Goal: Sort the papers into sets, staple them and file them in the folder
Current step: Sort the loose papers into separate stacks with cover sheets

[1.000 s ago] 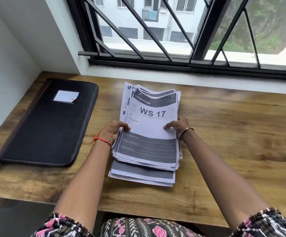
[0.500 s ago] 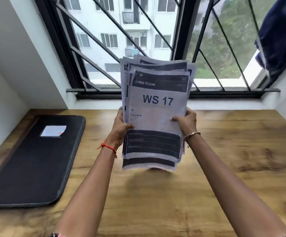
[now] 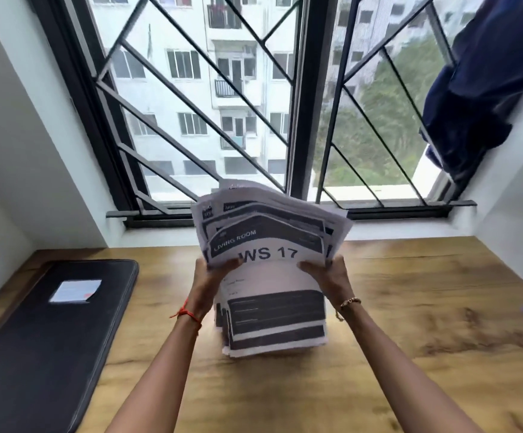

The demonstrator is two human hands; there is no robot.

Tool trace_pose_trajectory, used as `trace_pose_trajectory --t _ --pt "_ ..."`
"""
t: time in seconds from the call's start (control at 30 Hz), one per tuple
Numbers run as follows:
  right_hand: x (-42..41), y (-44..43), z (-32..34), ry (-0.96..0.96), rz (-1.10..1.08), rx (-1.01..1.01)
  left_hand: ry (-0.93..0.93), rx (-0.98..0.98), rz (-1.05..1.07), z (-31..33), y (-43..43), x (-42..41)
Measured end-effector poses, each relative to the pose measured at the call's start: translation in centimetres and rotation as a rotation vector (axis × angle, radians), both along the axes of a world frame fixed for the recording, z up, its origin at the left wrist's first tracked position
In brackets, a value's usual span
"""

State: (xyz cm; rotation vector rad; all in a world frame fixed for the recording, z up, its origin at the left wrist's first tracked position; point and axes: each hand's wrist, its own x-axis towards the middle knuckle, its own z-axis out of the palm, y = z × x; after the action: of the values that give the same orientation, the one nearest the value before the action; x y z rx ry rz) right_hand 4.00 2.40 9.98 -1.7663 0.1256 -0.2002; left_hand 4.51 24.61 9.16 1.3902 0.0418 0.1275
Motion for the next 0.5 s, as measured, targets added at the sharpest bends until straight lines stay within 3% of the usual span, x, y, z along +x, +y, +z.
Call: trace_pose_trajectory --t 0.3,0.5 --pt "1.0 0.5 -0.3 -0.094 0.004 -0.035 -0.046 -0.043 0.108 -0.1 -1.2 0.1" --pt "2.5 2.0 2.3 -0.474 -0.220 -0.279 -0.202 0.038 0.277 2.6 -3.5 1.6"
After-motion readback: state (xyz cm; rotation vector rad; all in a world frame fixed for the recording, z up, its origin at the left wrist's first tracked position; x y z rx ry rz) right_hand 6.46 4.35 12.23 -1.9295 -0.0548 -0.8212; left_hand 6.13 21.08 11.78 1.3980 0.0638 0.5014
